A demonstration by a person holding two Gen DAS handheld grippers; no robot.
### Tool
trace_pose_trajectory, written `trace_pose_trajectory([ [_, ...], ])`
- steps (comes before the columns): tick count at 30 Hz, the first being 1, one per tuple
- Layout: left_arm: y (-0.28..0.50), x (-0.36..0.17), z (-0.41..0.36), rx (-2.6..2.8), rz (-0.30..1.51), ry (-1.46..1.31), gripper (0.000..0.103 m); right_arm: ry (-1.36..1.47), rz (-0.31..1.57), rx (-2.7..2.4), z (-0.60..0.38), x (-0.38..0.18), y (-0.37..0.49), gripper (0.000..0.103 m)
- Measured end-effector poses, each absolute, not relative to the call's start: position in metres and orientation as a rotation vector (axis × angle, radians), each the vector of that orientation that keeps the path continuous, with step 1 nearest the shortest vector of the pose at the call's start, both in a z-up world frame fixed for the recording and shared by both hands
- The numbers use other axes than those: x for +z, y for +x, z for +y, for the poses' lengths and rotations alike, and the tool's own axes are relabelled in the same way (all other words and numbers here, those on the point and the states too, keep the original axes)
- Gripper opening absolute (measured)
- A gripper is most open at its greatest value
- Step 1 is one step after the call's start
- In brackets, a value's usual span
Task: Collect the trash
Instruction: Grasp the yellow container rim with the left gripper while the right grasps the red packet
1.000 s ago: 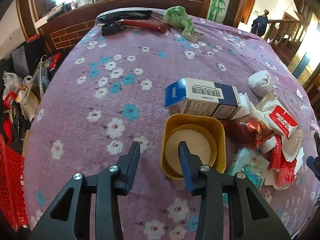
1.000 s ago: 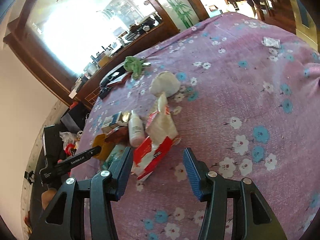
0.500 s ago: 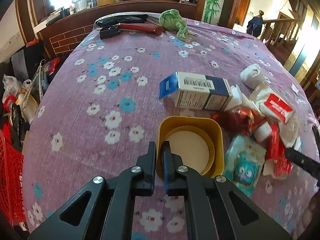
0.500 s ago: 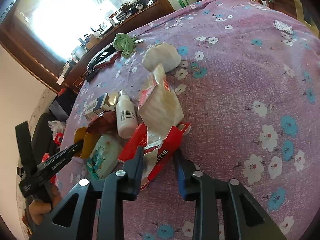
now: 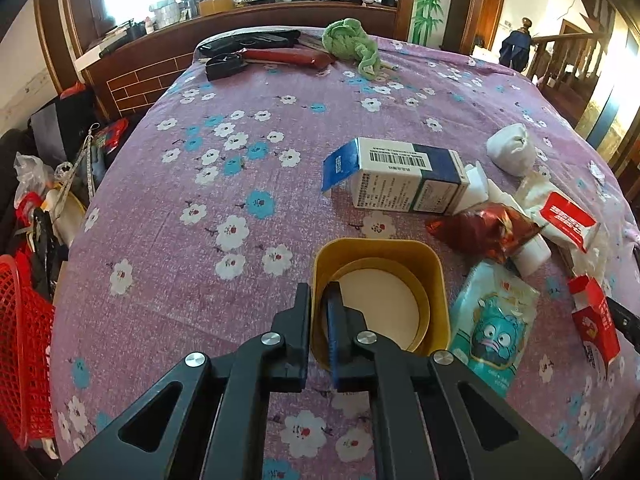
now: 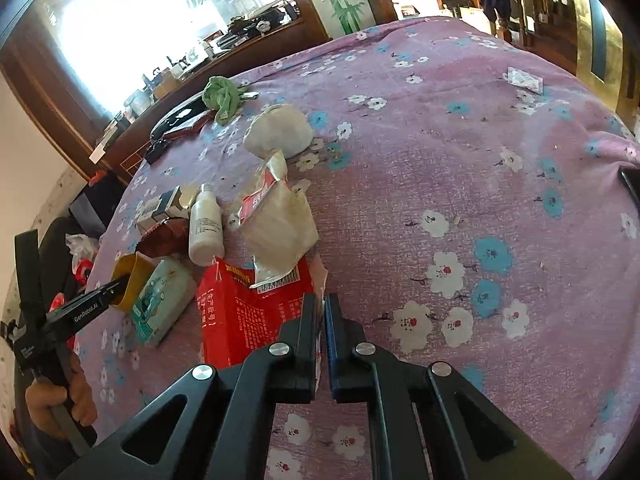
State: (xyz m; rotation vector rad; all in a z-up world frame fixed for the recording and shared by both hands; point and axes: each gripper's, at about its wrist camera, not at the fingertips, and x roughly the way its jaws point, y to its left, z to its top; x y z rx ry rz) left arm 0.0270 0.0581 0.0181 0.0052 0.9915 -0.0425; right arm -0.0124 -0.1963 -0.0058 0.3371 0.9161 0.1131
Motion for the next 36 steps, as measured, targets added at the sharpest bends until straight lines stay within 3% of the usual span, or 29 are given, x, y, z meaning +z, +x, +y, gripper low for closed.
trace_pose_trajectory([
  [10,0.014,0.017,0.060,-0.055,0.972,-0.016,0.007,0.292,0.925,0.167,-0.183,-0.013,-0.013,0.010],
  [14,0.012,0.017,0.059,-0.051,0.959,-0.018,0.007,0.265,0.910,0.213,-0.173,-0.012,-0.021,0.005],
  [36,-0.086,0.046,0.068,-0.011,0.723,-0.056,0.006,0.218,0.616,0.270,-0.128,0.015,-0.071,0.003],
])
